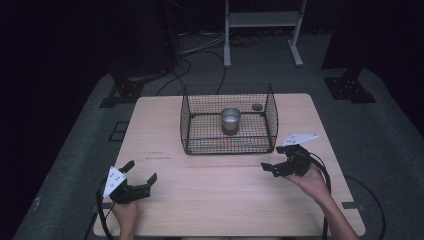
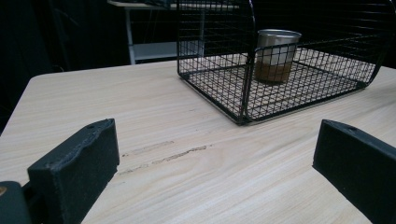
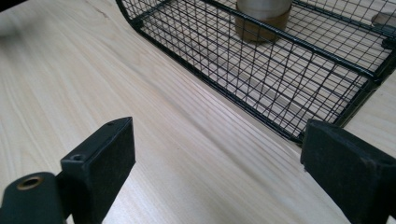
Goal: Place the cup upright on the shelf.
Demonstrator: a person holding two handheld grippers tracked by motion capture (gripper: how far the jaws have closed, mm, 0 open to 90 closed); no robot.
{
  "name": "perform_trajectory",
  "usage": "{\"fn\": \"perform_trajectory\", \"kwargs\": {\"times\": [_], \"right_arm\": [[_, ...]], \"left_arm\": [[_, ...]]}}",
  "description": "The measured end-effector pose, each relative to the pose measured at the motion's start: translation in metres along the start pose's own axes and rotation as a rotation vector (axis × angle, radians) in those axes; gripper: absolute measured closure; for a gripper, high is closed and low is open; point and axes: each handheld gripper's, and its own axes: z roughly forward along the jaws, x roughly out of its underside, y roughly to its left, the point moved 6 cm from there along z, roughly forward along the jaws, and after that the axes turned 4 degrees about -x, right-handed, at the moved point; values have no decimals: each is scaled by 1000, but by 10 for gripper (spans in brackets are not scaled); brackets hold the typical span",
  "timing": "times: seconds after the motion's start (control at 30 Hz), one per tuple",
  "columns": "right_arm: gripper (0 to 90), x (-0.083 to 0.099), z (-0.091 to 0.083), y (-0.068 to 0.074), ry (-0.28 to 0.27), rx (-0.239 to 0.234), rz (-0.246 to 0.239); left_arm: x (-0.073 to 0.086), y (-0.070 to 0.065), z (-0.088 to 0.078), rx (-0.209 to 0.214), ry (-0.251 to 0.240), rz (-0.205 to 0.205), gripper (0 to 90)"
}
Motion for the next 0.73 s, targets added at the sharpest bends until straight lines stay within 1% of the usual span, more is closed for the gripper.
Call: {"fn": "perform_trajectory", "kwargs": {"times": [0.1,0.17,0.33,0.43,0.57,0.63,0.7,0.73], "right_arm": [[93,3,-1,2,0,1,6],[93,6,-1,2,0,7,-2],[93,14,0,5,0,6,4],[93,21,1,7,9,11,3],[93,29,1,10,3,20,5],[94,33,1,13,-3,12,6],[93,38,2,15,1,14,7],[93,41,2,17,6,-2,12]], "left_arm": [[0,0,0,0,0,1,0],[0,0,0,0,-1,0,0],[0,0,0,0,0,2,0],[0,0,0,-1,1,2,0],[0,0,0,0,-1,3,0],[0,0,0,-2,1,3,0],[0,0,0,-5,2,4,0],[0,1,0,-11,5,2,0]]}}
